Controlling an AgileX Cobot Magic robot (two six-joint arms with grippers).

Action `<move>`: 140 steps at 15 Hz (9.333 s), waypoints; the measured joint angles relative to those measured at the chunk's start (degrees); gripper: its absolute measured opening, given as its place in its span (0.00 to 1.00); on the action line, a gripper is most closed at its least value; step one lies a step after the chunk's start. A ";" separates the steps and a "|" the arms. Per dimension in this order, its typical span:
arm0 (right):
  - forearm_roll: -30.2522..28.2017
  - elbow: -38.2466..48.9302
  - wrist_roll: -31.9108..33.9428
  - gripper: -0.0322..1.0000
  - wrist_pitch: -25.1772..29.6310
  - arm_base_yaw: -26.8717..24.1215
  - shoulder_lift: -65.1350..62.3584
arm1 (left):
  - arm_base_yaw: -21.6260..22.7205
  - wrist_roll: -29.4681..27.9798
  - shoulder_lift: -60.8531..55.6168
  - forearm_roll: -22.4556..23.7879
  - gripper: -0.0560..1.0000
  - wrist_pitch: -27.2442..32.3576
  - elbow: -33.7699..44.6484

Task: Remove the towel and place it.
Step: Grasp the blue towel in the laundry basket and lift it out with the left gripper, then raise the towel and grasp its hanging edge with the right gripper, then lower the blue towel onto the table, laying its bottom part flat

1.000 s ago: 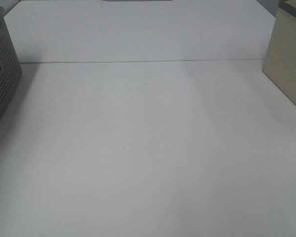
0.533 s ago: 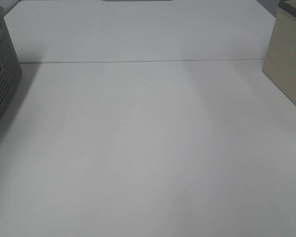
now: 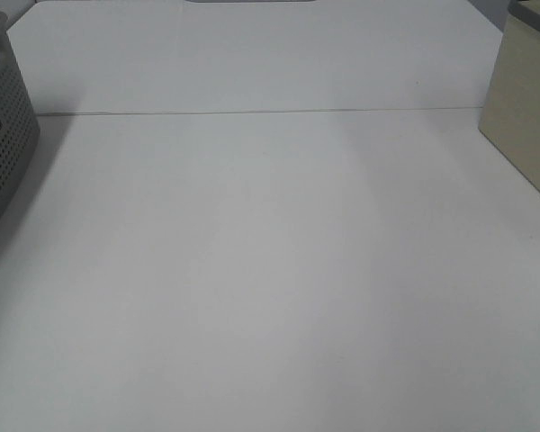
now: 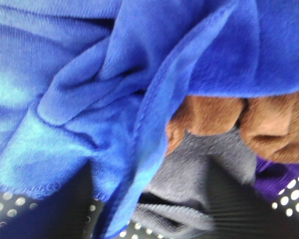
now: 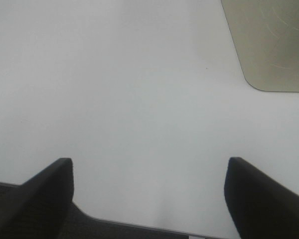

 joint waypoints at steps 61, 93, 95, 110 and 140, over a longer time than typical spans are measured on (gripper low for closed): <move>91.16 -42.40 -101.30 0.77 -12.55 27.79 111.61 | -49.10 3.55 -34.26 -15.24 0.05 -4.81 -10.43; 49.16 -51.62 -61.48 0.05 -23.09 23.95 101.07 | -49.10 -9.85 -33.35 -11.75 0.05 -11.40 -10.43; 34.38 -55.06 -48.99 0.05 -24.18 23.95 97.46 | -49.10 -12.49 -32.26 -11.75 0.05 -17.93 -10.43; -20.17 -79.76 -16.79 0.05 -35.01 23.95 96.20 | -44.46 -18.11 -23.43 -16.33 0.05 -57.12 -10.43; -22.35 -103.76 -9.00 0.05 -77.35 19.31 125.99 | -27.90 -49.16 17.82 -0.74 0.05 -79.47 -53.11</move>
